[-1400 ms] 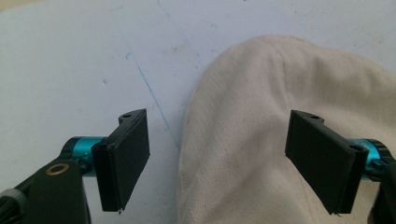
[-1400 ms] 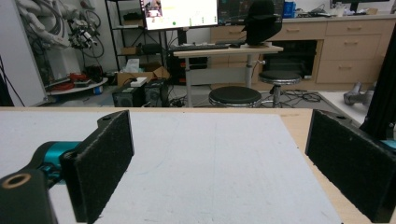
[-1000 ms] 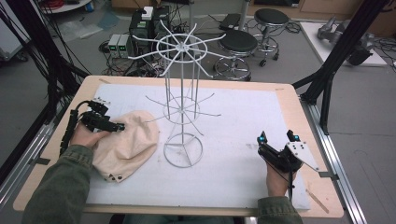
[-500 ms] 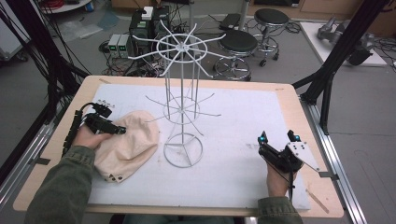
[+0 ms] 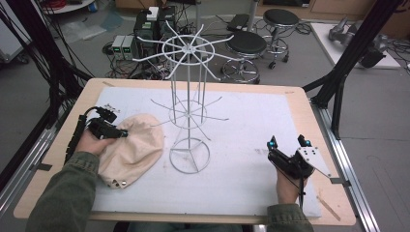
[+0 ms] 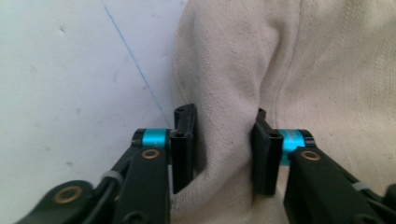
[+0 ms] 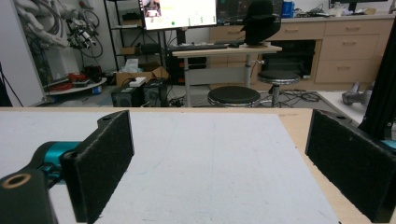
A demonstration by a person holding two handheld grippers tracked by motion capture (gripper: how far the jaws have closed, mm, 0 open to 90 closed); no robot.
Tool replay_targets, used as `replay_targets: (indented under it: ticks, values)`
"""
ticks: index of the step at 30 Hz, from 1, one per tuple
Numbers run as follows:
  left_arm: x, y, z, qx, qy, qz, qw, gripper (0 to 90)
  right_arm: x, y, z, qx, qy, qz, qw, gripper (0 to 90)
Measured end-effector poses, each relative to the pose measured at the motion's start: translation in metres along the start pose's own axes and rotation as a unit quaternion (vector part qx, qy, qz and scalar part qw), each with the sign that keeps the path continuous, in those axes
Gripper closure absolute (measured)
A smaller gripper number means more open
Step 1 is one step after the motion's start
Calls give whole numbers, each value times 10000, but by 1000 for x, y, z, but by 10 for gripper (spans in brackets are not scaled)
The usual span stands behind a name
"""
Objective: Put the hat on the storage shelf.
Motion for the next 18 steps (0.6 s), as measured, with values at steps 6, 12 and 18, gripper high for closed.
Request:
replay_targets:
  ticks: [6,12,18]
  values:
    - [2,-5,3,247,147,-192,9994,771,0,0,0,5,-4,-7,10000,70]
    - [3,-6,4,356,245,-235,9988,791,0,0,0,3,12,8,10000,71]
    - [5,-10,3,355,293,-291,9985,808,0,0,-1,-4,6,16,10000,70]
Point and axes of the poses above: each handheld gripper's, and its own axes: y roughly forward along the jaws, x roughly out of its top, z roughly to its left, the point moved 7 cm from there along y, roughly forward along the jaws, and after that the axes turned 12 degrees about -z, right-handed, at the moved point
